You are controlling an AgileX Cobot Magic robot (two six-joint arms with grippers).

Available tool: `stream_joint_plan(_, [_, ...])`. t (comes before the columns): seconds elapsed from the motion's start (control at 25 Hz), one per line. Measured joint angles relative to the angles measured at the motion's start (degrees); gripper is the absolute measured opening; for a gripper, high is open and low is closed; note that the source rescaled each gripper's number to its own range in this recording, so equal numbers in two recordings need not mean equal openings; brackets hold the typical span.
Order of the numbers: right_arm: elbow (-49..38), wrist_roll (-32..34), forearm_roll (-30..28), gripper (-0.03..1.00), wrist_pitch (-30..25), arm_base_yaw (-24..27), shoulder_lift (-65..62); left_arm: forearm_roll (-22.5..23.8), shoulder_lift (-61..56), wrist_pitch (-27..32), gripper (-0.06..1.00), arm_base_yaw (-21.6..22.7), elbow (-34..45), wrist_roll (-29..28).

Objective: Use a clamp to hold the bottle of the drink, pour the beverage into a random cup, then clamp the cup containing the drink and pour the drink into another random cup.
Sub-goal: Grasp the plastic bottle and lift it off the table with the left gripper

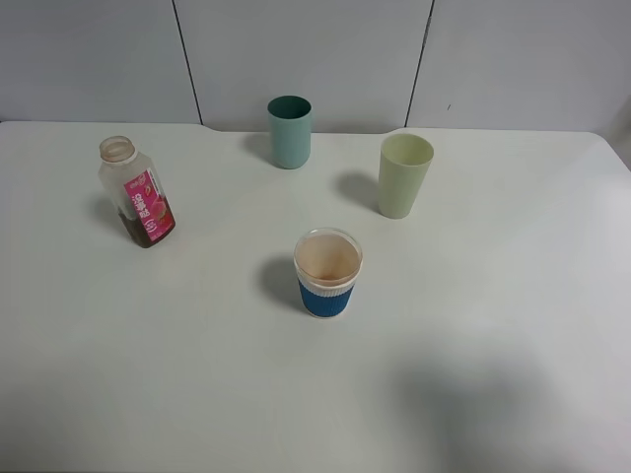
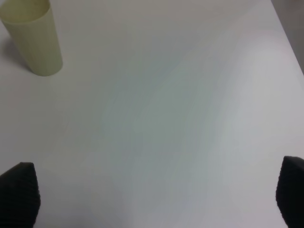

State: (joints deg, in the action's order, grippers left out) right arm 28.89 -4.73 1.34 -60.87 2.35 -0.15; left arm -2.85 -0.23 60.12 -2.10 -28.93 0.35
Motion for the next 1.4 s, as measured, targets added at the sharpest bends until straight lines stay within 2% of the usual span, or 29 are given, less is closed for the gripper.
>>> stream_joint_plan(0.8, [0.0,0.0,0.0,1.0,0.0,0.0,0.0,-0.11,0.0,0.0,1.0,0.0,0.0,0.0])
stream_joint_plan(0.96, [0.0,0.0,0.0,1.0,0.0,0.0,0.0,-0.24,0.32,-2.16,1.0,0.0,-1.38,0.0])
stream_joint_plan(1.2, [0.0,0.0,0.0,1.0,0.0,0.0,0.0,-0.17,9.49,-7.14,1.0,0.0,-5.5,1.02])
stream_joint_plan(1.4, [0.0,0.0,0.0,1.0,0.0,0.0,0.0,-0.05,21.07,-9.1,1.0,0.0,-8.42,5.01])
